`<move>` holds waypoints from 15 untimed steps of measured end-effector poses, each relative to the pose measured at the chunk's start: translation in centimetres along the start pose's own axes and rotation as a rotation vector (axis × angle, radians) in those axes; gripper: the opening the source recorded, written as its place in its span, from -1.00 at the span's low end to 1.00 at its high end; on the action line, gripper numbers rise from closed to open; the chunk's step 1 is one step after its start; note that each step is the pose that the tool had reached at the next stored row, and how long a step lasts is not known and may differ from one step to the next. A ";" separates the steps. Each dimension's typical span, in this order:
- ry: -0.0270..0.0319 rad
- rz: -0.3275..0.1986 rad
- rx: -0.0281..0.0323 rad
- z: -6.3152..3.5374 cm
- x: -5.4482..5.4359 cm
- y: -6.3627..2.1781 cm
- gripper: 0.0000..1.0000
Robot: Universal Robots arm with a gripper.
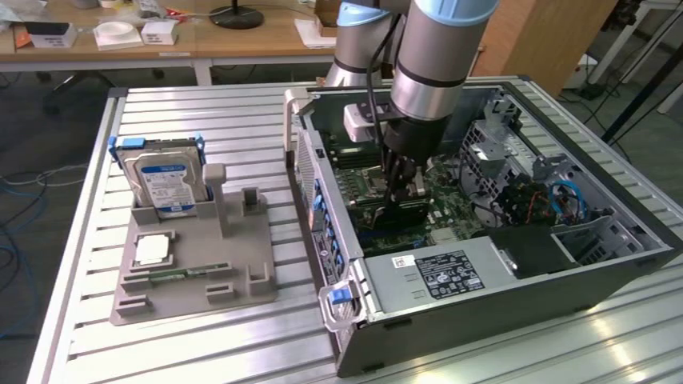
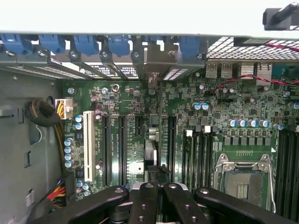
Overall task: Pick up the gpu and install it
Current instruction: 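Press down on the gpu until it lock into place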
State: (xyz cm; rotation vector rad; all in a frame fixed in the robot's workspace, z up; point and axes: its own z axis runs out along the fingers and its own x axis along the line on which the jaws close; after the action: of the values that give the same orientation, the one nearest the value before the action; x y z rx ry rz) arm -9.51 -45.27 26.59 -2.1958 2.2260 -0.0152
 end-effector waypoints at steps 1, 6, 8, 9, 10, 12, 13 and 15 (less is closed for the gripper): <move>0.0001 0.000 0.0000 0.03 0.0 0.00 -0.79; -0.0005 0.000 0.0005 0.16 0.0 0.00 -0.79; -0.0003 0.000 0.0001 0.17 0.0 0.00 -0.79; -0.0002 0.000 0.0001 0.18 0.0 0.00 -0.79; -0.0002 0.000 0.0001 0.18 0.0 0.00 -0.79; -0.0001 0.000 0.0001 0.18 0.0 0.00 -0.79; -0.0006 0.000 0.0002 0.16 0.0 0.00 -0.79; -0.0013 0.000 0.0005 -0.22 0.0 -0.01 -0.79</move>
State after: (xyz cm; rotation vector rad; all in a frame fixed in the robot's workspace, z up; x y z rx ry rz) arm -9.50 -45.26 26.81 -2.1948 2.2251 -0.0143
